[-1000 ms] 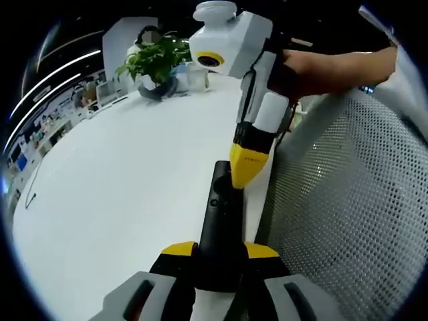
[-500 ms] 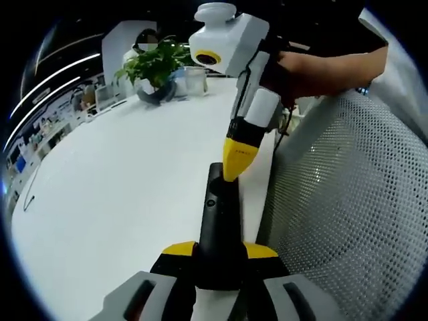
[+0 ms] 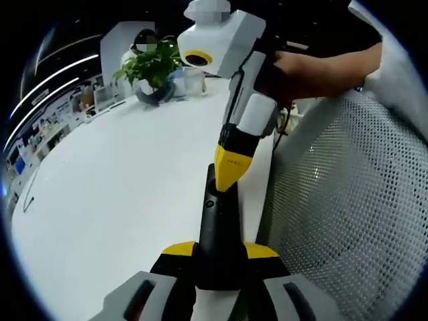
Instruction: Press the specified remote control buttons in sequence, fully releasing each button before pressing the next.
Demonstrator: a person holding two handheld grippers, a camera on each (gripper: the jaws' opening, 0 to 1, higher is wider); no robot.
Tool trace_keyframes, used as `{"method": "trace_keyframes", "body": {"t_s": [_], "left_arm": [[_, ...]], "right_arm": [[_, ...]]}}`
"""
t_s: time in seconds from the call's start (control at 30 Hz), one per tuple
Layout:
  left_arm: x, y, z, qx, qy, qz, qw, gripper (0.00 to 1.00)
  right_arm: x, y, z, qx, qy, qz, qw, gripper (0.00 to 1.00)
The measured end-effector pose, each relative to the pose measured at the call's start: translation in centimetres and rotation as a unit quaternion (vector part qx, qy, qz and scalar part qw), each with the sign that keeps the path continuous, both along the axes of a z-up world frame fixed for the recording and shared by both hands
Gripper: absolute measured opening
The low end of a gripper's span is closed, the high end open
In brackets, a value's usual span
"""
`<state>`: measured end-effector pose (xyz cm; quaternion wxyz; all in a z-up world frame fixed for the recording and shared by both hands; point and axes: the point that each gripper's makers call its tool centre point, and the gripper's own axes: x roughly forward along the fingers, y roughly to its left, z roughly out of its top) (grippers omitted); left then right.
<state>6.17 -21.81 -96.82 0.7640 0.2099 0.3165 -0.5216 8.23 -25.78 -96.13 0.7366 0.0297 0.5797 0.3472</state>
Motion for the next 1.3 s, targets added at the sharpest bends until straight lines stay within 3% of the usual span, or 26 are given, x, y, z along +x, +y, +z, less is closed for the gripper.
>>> {"method": "trace_keyframes", "body": {"t_s": [0.4, 0.6, 0.63, 0.83, 0.93, 1.3], "left_arm": [[0.0, 0.1, 0.0, -0.002, -0.002, 0.005, 1.0, 0.25], [-0.5, 1.2, -0.1, 0.017, 0.0, 0.01, 0.9998, 0.24], [-1.0, 1.7, -0.4, 0.024, 0.013, 0.014, 0.9995, 0.24], [-1.2, 1.3, -0.5, 0.016, 0.002, -0.002, 0.9999, 0.24], [-1.1, 1.4, -0.4, 0.015, 0.004, -0.007, 0.9999, 0.24], [-1.4, 1.2, -0.4, 0.008, 0.01, -0.031, 0.9994, 0.23]], "right_arm": [[0.1, 0.0, -0.1, 0.002, 0.012, -0.016, 0.9998, 0.0], [0.1, -0.1, 0.0, 0.023, 0.013, -0.033, 0.9991, 0.0], [0.1, 0.0, 0.0, 0.023, 0.012, -0.031, 0.9992, 0.0], [0.2, 0.4, 0.2, 0.013, 0.018, -0.033, 0.9992, 0.0], [0.3, 1.3, 0.5, 0.037, 0.019, -0.034, 0.9985, 0.0], [-0.2, 2.4, 0.4, 0.046, 0.023, -0.023, 0.9984, 0.0]]}}
